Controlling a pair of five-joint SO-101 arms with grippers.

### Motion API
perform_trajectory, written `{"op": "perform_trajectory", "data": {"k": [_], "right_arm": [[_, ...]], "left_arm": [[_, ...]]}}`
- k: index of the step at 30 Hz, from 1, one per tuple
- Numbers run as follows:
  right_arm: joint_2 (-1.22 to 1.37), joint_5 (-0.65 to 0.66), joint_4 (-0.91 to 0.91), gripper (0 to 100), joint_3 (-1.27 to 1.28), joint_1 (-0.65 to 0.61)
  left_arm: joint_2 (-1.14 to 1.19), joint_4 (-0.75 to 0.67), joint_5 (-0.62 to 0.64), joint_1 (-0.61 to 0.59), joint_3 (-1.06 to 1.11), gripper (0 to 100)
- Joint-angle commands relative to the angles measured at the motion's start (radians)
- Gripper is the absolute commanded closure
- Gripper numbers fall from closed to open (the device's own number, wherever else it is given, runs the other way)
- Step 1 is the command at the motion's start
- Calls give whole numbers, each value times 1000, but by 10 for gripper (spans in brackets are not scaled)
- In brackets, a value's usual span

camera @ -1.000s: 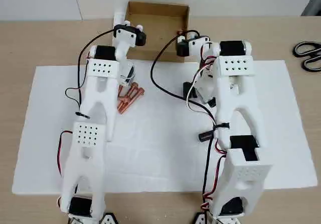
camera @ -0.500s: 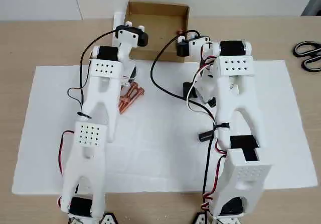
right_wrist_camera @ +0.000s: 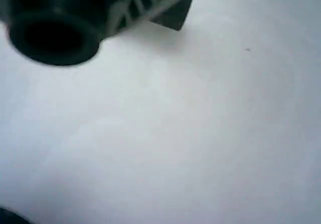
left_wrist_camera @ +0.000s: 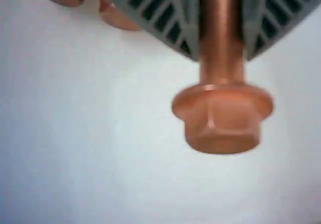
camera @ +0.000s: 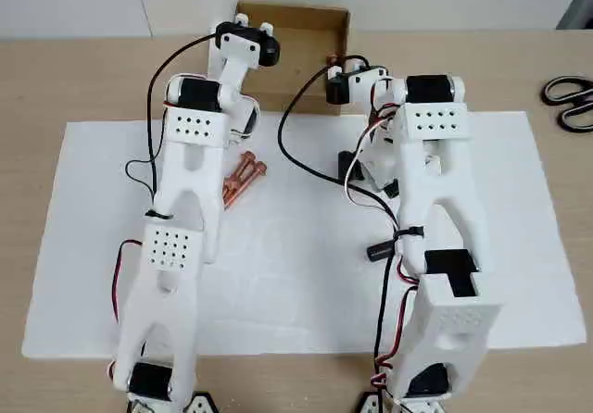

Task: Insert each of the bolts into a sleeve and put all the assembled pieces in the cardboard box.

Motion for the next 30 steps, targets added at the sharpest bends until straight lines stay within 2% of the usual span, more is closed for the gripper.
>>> {"op": "perform_trajectory", "data": {"k": [1,4,8,22,26,30], "right_arm": [[-13,-12,15,994,-48,-7],[-13,-14,15,994,-48,-7],[-13,-14,15,994,-48,-7],[-140,-14,15,995,-48,-7],[-140,-15,15,995,-48,-7],[-140,-15,15,995,-48,-7]], "left_arm": [[-150,20,21,2,-44,994],[-235,20,21,0,2,994],[-391,20,21,8,180,994],[-1160,6,15,57,1231,994],[-1307,-103,18,52,1506,994],[-1428,-285,20,52,1788,994]]}}
